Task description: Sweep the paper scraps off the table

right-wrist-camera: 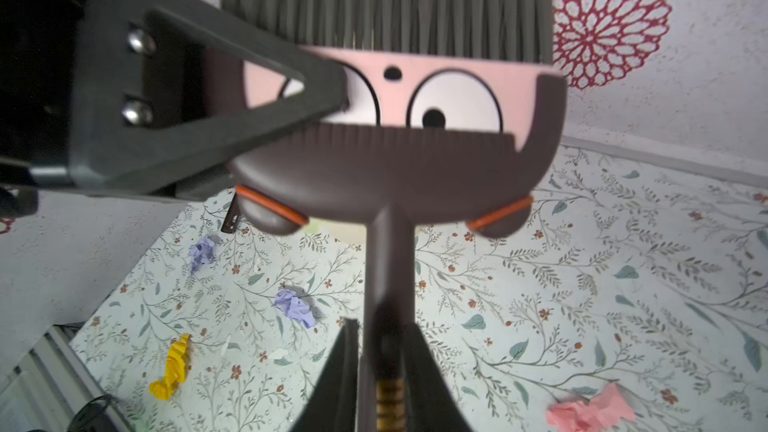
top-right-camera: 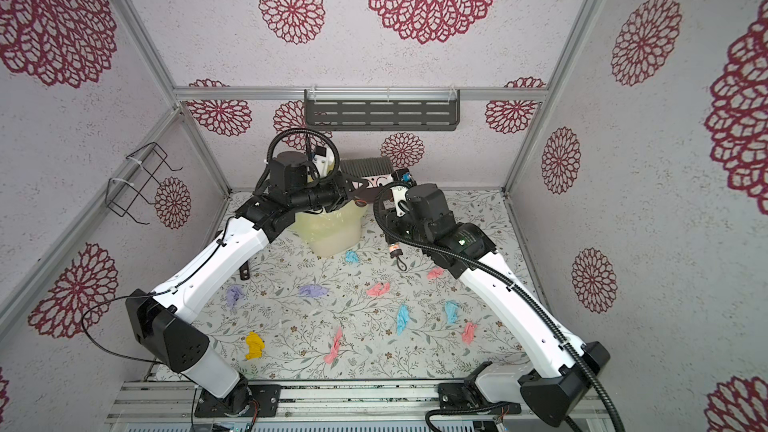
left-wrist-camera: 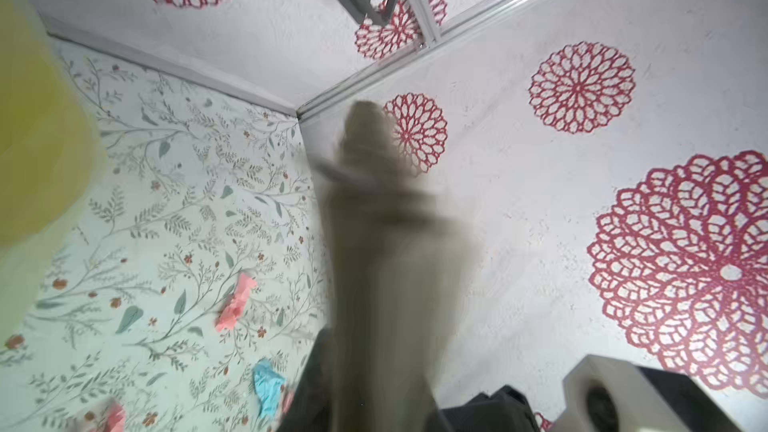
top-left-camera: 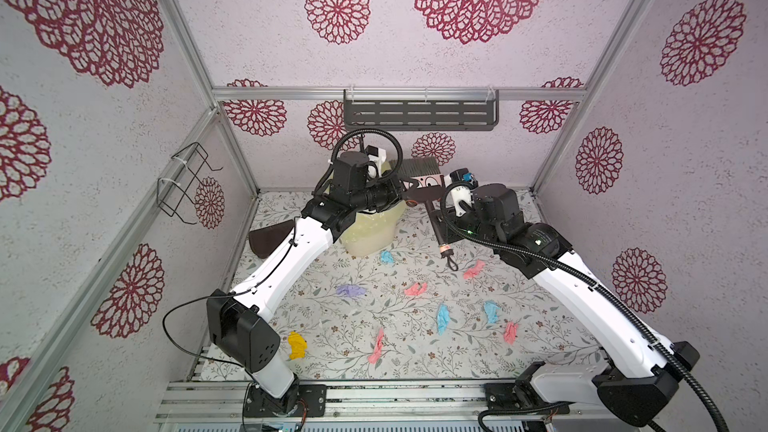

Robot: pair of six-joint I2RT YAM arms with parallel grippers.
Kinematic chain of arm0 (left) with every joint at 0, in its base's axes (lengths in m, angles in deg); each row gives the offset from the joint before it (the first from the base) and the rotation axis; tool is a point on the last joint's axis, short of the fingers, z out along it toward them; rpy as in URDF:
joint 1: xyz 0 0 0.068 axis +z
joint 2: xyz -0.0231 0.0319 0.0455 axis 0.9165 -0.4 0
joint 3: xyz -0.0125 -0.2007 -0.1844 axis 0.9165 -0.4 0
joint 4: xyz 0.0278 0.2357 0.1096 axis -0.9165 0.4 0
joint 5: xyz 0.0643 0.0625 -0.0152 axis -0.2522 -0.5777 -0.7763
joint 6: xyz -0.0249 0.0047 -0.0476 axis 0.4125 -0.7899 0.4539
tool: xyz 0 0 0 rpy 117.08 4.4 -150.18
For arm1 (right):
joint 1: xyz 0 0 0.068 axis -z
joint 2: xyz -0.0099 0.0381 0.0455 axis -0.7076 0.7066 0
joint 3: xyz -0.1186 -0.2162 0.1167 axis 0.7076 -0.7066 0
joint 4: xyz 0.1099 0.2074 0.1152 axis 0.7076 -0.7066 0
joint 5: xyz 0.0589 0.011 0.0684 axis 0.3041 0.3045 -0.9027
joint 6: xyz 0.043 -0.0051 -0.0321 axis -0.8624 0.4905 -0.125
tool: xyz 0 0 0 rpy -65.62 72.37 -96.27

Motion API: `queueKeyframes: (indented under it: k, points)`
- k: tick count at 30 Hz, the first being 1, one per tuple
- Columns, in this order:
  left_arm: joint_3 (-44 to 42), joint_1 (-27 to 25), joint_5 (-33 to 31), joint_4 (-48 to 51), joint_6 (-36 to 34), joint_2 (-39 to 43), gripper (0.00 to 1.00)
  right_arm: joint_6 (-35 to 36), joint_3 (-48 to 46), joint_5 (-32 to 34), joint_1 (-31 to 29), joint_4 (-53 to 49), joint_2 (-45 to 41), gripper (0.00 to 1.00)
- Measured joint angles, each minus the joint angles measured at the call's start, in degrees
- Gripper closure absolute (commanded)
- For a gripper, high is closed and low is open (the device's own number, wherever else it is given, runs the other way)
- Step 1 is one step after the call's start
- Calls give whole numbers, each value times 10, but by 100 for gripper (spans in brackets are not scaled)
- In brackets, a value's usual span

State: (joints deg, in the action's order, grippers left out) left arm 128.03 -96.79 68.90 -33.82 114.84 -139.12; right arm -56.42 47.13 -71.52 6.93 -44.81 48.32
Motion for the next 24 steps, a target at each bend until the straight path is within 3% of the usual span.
queueKeyframes:
  k: [2,5,8,12,16,24]
  points:
    - [-22,1,-2,-7,3,1,100,1,0,5,0,8,-1,96]
    - [-65,7,-5,-25,10,8,100,-3,-3,14,1,20,-6,53]
    - [-120,16,-15,-64,20,33,100,-12,-29,5,11,43,-29,29]
    - [-191,25,-37,-134,35,92,100,-55,-103,-56,66,101,-83,18]
    - [-245,27,-62,-227,46,149,100,-135,-208,-136,113,202,-129,14]
    - [-335,27,-104,-389,84,185,100,-331,-397,-264,130,473,-144,11]
